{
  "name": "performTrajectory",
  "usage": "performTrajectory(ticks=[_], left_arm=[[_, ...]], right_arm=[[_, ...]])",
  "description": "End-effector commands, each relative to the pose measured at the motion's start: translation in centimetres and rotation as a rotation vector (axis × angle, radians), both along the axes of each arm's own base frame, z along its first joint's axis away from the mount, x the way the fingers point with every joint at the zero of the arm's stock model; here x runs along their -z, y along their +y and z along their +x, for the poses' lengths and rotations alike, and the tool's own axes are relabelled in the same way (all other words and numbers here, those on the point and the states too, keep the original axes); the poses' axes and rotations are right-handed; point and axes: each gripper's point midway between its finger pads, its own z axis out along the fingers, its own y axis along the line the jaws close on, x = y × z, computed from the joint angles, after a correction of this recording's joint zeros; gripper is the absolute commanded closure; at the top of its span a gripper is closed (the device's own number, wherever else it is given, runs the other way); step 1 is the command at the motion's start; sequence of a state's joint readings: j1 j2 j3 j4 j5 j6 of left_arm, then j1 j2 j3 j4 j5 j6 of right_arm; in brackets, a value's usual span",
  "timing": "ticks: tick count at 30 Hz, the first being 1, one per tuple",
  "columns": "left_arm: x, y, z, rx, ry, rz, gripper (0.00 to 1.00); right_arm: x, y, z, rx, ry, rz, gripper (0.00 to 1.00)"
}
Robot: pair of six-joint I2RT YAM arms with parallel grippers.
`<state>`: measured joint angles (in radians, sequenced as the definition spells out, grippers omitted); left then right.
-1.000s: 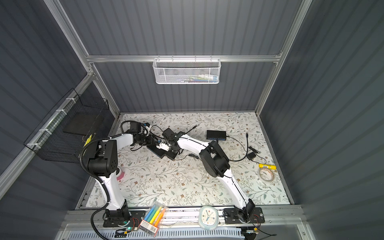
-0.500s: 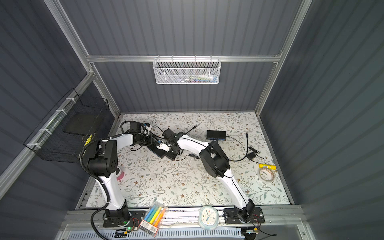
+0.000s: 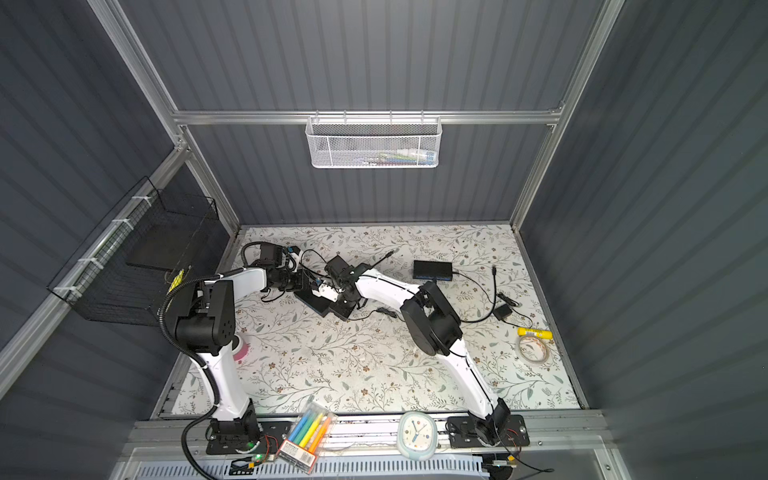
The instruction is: Insert the plug into the switch port
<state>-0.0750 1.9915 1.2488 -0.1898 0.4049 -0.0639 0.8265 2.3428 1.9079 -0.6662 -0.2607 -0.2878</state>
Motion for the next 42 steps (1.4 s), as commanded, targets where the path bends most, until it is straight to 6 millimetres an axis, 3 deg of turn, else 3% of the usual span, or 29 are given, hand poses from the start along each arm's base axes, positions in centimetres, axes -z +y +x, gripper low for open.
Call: performTrajectory(ticks=[1, 27, 35, 42], left_arm=[[-0.5, -0.6, -1.3, 0.010, 0.036, -0.031, 0.45], [-0.9, -1.2, -2.8, 0.013, 0.045, -0.082, 0.46], [-0.5, -1.6, -3.4, 0.015, 0.057, -0.102, 0.47], [0.2, -1.9, -3.8, 0.023, 0.072, -0.105, 0.47]], right_arm=[[-2.2, 1.0, 0.4, 0.003, -0.033, 0.055, 1.00], [0.4, 0.9, 2.4, 0.072, -0.033, 0.004, 1.00], [0.2, 1.5, 3.1, 0.068, -0.053, 0.016, 1.00], [-1.7, 1.8, 3.8, 0.065, -0.093, 0.032, 1.00]])
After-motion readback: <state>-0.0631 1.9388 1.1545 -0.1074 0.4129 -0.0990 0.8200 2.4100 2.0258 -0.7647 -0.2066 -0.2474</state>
